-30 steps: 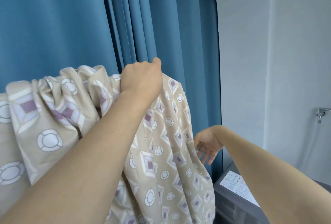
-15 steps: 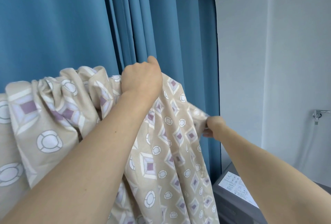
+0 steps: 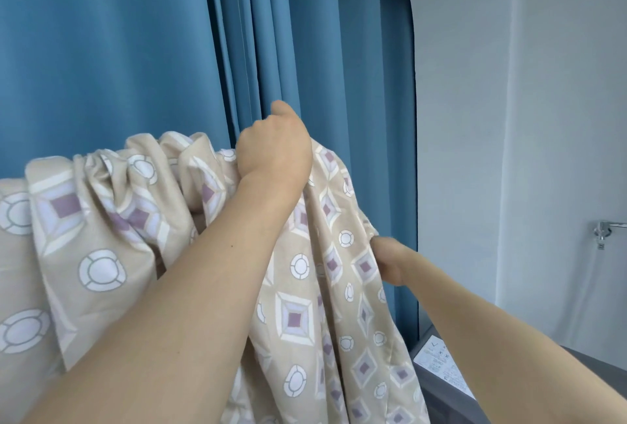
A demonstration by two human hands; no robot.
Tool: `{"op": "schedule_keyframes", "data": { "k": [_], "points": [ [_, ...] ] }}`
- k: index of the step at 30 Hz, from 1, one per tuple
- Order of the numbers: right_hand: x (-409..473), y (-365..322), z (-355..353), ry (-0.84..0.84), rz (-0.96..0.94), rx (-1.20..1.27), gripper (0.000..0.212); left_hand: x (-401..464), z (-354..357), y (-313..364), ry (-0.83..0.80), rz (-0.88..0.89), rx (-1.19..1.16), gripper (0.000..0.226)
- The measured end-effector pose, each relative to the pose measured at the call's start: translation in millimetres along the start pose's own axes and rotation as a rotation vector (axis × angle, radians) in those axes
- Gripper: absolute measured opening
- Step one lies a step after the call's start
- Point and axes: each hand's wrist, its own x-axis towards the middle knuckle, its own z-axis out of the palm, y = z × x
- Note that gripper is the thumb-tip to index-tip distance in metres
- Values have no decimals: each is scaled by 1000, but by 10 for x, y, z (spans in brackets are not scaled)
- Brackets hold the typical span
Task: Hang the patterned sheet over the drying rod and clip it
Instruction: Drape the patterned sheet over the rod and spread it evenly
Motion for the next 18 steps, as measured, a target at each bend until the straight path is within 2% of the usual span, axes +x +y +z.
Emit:
{"op": "schedule_keyframes", "data": {
  "k": [2,5,7,10,11,14,15,16,18],
  "points": [
    [77,-208,-90,228,-48,127,26,12,-39,-6,9,-59,-83,28],
    [105,-580,-242,531,-250,346,36,60,-143,-51,48,-194,-302,28],
    [34,-788,-318,665,-337,375,38,103,-187,-89,68,-264,-415,28],
    [-63,-1042,-319,630,-332,178,22,115,-251,-125,72,-322,-490,27],
    [-112,-1103,-267,558,-296,22,14,111,-275,-133,83,-341,-518,26],
    [-331,-1251,-3,190,-140,-354,18,82,-337,-141,144,-374,-609,21],
    [-378,-1292,90,126,-122,-467,16,75,-343,-142,158,-377,-630,20],
    [-433,-1339,175,140,-153,-550,17,67,-346,-141,157,-379,-649,19],
    [-436,-1443,312,336,-352,-505,31,79,-367,-176,117,-375,-650,13]
  ]
}}
